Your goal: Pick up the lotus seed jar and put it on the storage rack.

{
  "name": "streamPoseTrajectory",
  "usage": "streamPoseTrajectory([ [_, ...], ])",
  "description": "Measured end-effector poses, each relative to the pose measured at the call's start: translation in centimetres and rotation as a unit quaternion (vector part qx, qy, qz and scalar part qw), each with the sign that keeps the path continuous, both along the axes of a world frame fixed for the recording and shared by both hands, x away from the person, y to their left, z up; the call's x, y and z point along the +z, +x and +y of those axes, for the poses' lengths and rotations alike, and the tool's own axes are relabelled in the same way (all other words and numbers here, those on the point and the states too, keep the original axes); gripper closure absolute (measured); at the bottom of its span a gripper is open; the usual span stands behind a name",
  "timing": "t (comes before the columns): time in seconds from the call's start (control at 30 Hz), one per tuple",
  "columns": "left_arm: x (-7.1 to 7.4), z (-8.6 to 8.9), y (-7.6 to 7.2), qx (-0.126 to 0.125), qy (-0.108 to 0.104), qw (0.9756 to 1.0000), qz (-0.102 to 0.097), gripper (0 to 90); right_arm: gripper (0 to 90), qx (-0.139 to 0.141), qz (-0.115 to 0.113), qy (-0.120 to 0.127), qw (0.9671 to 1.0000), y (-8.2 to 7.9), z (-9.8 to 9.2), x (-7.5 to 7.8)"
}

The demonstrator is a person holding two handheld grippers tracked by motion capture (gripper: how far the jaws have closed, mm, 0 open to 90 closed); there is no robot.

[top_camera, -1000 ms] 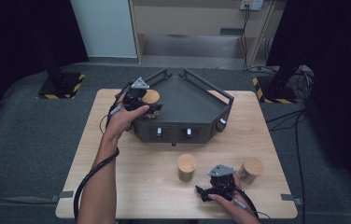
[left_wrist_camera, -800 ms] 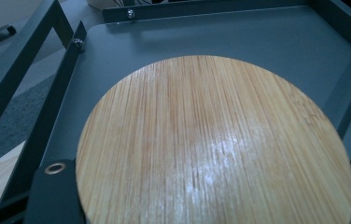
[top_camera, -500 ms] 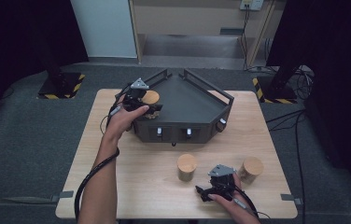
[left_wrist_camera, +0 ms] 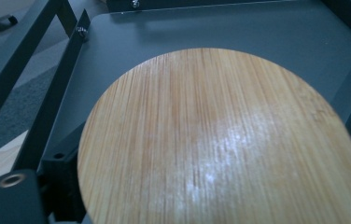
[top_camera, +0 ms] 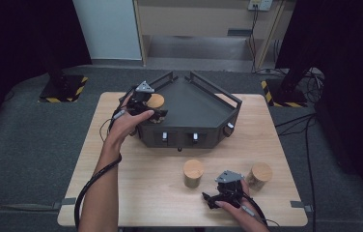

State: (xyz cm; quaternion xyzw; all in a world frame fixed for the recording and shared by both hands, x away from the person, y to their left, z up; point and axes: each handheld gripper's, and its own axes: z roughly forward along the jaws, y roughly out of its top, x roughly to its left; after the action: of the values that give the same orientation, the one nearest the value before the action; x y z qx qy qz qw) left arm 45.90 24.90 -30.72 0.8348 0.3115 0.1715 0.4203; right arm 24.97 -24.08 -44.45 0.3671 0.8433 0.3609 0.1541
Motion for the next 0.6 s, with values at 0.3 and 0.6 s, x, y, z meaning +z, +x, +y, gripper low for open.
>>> streamPoseTrajectory([
  [0.3, 0.4, 0.5, -1.9, 0.014, 0.003, 0.9998, -0.016, 3.5, 0.5, 0.000, 0.000, 0.000, 1.0000, 0.0, 0.0, 0.0],
  [0.6, 0.3, 2.0, -4.1, 0.024, -0.007, 0.9993, -0.027, 3.1, 0.4, 0.000, -0.001, 0.000, 1.0000, 0.0, 0.0, 0.0],
])
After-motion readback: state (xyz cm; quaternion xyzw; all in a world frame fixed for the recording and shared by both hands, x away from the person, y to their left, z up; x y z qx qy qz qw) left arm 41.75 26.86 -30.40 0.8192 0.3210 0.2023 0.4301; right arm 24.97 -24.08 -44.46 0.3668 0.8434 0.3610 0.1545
